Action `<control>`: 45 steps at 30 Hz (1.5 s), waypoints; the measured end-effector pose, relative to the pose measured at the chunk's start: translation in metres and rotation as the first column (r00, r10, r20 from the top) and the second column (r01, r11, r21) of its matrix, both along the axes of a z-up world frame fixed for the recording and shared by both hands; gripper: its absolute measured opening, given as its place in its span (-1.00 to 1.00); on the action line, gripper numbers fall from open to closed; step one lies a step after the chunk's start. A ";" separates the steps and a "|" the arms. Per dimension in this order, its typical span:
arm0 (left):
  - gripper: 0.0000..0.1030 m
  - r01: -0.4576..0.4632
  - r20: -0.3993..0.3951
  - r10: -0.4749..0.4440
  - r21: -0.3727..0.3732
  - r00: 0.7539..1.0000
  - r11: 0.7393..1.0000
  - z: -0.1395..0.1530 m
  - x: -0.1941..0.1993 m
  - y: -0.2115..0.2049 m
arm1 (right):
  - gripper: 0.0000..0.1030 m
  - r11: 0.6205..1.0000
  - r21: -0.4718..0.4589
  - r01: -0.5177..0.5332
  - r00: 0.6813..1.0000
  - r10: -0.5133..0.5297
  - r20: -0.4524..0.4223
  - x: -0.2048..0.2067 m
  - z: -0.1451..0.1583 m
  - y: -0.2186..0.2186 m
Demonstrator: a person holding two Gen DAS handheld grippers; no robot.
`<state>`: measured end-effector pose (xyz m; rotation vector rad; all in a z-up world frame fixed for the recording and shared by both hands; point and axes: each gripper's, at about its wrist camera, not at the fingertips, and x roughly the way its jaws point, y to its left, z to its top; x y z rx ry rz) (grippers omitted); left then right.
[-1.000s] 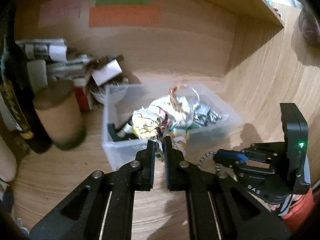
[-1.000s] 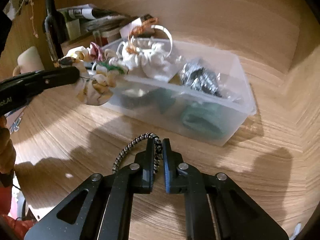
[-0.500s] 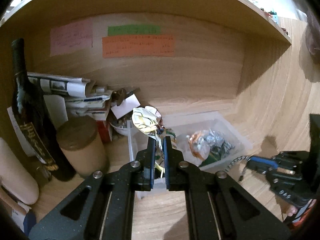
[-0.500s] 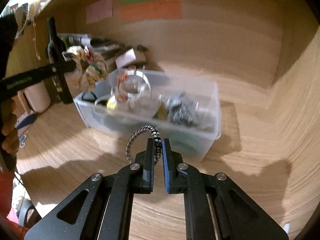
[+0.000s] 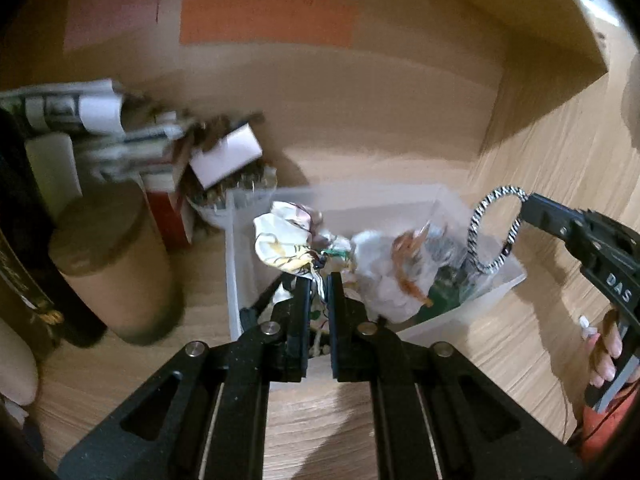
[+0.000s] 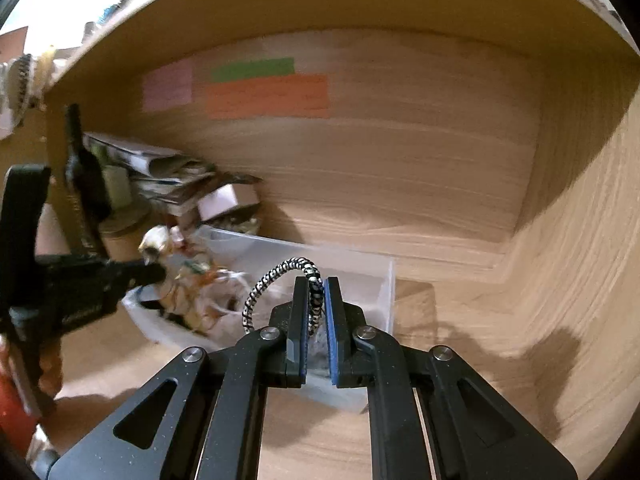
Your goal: Organize soft objects
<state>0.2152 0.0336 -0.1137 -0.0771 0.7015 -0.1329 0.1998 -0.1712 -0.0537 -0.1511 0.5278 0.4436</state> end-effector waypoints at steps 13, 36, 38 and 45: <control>-0.30 0.008 -0.059 -0.009 -0.015 0.998 1.000 -0.013 -0.005 0.003 | -0.86 0.998 -0.063 -0.006 0.989 -0.004 -0.151 0.027 -0.040 0.006; 0.48 -0.056 0.270 0.041 0.048 0.962 0.997 0.081 -0.103 -0.012 | 0.26 0.997 0.057 -0.049 0.995 0.044 0.086 -0.049 0.036 -0.015; 0.64 -0.067 0.315 0.047 0.050 0.948 0.997 0.091 -0.118 -0.015 | 0.34 0.995 0.084 -0.059 0.991 0.049 0.121 -0.062 0.048 -0.019; 0.95 -0.078 0.410 0.059 0.031 0.910 0.996 0.113 -0.156 -0.021 | 0.60 0.984 0.159 -0.078 0.976 0.043 0.212 -0.104 0.075 -0.030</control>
